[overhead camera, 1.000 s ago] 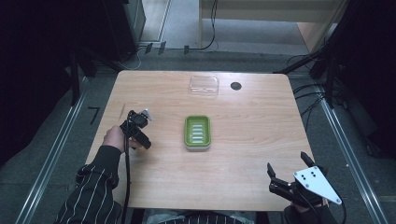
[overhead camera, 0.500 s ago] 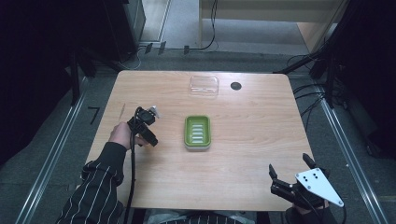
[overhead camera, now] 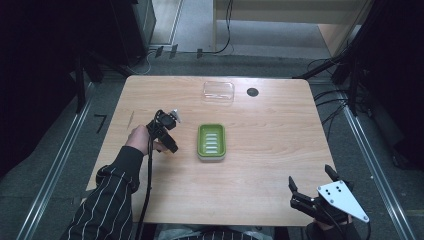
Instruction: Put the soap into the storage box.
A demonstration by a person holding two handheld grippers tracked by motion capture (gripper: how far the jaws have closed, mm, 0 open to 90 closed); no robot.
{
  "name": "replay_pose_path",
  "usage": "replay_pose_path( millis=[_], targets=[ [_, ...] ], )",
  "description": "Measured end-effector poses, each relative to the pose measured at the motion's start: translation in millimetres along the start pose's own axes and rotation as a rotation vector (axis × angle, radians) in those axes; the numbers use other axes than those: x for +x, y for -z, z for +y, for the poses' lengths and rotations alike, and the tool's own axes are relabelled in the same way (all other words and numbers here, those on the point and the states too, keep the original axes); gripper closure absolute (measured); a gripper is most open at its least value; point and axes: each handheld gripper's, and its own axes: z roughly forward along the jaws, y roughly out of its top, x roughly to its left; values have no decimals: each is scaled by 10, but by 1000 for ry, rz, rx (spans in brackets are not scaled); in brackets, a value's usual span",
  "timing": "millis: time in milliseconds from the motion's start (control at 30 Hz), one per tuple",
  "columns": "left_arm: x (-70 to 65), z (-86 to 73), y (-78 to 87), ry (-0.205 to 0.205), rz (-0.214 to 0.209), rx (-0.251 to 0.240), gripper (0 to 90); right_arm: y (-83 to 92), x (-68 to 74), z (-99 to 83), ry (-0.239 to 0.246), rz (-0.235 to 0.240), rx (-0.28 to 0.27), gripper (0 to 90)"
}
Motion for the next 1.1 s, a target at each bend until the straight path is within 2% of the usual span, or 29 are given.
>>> replay_pose_path(
  millis=[500, 800, 1100],
  targets=[
    [-108, 195, 8, -66, -4, 3, 277, -51, 23, 20, 5, 15, -5, 28],
    [-184, 307, 86, -110, -16, -23, 278, -66, 33, 27, 7, 21, -1, 27],
    [-240, 380, 98, -125, -15, -31, 278, -71, 32, 28, 9, 23, -1, 27]
  ],
)
